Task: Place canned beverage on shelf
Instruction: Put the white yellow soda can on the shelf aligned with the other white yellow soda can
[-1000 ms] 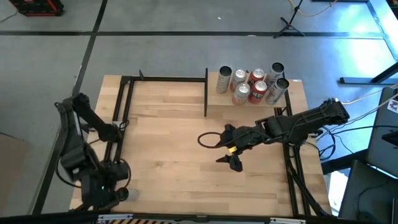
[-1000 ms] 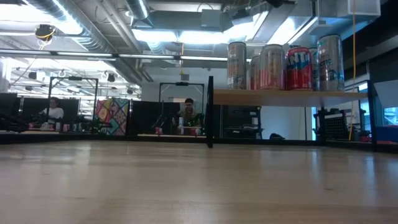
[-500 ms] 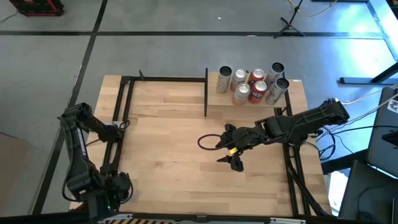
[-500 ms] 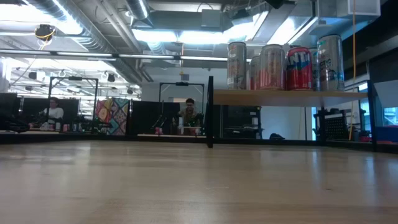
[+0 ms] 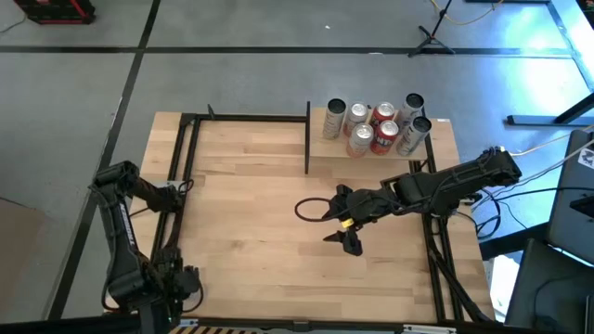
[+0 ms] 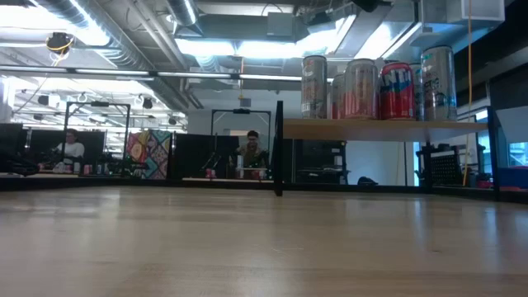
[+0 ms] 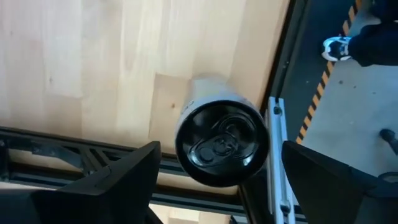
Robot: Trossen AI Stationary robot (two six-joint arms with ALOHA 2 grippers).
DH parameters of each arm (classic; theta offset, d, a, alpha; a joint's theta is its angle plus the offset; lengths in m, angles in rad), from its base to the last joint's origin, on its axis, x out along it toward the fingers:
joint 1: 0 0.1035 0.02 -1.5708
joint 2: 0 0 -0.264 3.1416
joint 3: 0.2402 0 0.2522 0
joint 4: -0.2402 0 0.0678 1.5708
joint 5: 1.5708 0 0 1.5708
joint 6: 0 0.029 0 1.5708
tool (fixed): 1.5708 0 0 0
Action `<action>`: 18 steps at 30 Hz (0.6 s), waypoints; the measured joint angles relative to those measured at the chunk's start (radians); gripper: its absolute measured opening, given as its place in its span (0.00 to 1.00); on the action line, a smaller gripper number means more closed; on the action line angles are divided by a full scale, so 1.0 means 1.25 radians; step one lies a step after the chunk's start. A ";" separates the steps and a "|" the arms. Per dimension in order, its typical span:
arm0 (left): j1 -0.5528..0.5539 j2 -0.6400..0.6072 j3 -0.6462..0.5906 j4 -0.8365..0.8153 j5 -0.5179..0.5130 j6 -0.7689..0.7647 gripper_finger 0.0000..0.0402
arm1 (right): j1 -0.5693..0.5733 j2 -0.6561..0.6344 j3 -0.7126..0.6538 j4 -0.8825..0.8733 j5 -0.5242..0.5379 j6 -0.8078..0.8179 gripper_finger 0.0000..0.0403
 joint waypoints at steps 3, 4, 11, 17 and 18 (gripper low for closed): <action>-0.001 0.000 -0.006 -0.003 -0.006 0.007 0.80 | 0.000 0.000 0.000 0.000 0.014 0.002 0.69; -0.002 0.000 -0.014 -0.004 -0.006 0.007 0.80 | 0.000 0.000 0.000 0.000 0.019 0.002 0.69; -0.008 0.000 -0.077 0.085 0.021 0.013 0.80 | 0.000 0.000 0.000 0.000 0.020 0.002 0.69; -0.008 0.000 -0.128 0.093 0.011 0.014 0.80 | 0.000 0.000 0.000 0.000 0.020 0.002 0.69; -0.008 0.000 -0.135 0.097 0.013 0.014 0.80 | -0.001 0.000 0.000 0.000 0.021 0.002 0.69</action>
